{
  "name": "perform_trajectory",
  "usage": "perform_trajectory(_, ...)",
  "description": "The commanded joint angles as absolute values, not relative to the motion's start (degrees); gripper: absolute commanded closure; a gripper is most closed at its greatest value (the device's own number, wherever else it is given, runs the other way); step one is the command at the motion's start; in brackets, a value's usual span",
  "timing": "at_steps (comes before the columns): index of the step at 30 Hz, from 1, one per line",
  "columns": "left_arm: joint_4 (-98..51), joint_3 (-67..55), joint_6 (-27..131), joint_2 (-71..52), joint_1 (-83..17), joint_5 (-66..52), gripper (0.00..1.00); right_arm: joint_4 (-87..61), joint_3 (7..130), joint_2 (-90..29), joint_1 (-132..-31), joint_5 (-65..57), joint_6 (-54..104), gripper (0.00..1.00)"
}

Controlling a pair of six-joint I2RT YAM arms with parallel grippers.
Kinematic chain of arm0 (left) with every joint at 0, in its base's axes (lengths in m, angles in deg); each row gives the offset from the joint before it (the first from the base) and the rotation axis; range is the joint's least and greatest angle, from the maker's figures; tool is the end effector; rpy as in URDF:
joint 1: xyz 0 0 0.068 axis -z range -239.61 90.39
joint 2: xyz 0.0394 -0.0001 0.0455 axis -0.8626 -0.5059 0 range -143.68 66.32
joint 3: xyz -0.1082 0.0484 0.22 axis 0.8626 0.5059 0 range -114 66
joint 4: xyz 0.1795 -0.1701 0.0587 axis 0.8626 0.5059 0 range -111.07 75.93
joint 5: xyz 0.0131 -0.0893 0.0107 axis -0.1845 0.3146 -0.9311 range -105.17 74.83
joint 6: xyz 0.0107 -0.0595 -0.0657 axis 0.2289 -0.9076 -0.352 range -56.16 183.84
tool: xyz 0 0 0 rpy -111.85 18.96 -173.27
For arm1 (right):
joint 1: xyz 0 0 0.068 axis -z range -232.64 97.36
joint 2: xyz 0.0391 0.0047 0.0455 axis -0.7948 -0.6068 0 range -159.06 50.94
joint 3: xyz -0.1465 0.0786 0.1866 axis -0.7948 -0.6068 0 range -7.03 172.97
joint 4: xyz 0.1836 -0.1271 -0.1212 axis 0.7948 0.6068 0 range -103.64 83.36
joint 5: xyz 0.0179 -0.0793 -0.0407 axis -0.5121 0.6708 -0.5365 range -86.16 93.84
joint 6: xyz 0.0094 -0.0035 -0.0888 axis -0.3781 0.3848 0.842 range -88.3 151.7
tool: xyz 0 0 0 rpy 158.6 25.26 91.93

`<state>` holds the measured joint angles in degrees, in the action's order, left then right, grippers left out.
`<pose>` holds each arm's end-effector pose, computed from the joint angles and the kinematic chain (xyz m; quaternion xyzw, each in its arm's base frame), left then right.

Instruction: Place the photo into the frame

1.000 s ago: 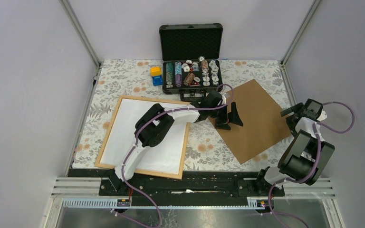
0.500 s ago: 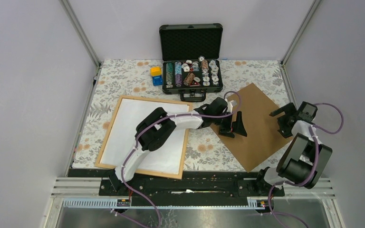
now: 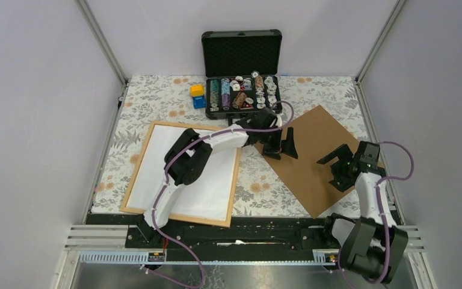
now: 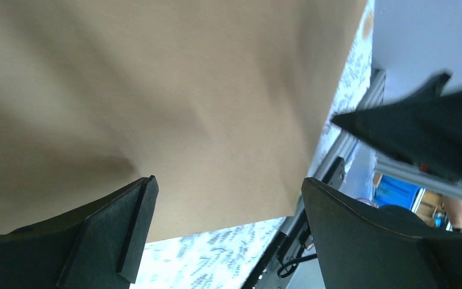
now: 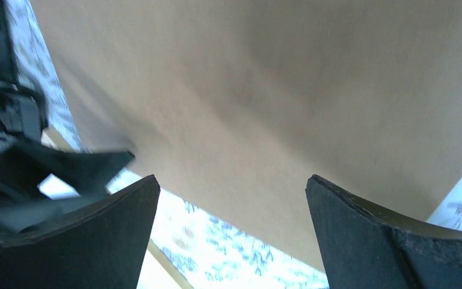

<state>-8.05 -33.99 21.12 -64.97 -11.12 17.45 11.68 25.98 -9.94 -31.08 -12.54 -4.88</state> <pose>0.3080 -0.4128 0.1236 0.1534 0.8779 -0.4473 0.0757 0.2230 -0.0639 0.1452 0.4170 0.8427 0.1749 0.2921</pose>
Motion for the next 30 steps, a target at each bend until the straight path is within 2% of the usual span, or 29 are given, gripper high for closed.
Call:
perform_trajectory(1, -8.08, -32.90, 23.48, -63.01, -13.67, 15.59, 0.01, 22.28, 22.97, -1.49, -34.91, -15.39, -7.60, 0.00)
perform_trajectory(10, -11.36, -29.58, 24.82, -64.09, -14.52, 15.96, 0.01, 36.21, 16.91, 4.37, -40.28, -14.82, -6.75, 0.00)
perform_trajectory(14, -14.92, -24.83, 25.16, -62.66, -15.16, 14.71, 0.01, 39.78, 20.86, 2.63, -42.41, -10.51, -6.60, 0.00)
perform_trajectory(18, -16.00, -24.16, 25.05, -63.81, -16.65, 15.09, 0.01, 40.91, 24.01, 0.01, -43.13, -8.34, -6.93, 0.00)
perform_trajectory(25, -19.40, -24.77, 21.61, -67.76, -19.42, 19.41, 0.01, 39.32, 21.94, -4.32, -44.02, -8.34, -9.88, 0.00)
perform_trajectory(30, -19.24, -24.59, 21.22, -67.77, -19.91, 17.75, 0.01, 36.30, 19.43, -7.78, -44.66, -12.18, -10.83, 0.00)
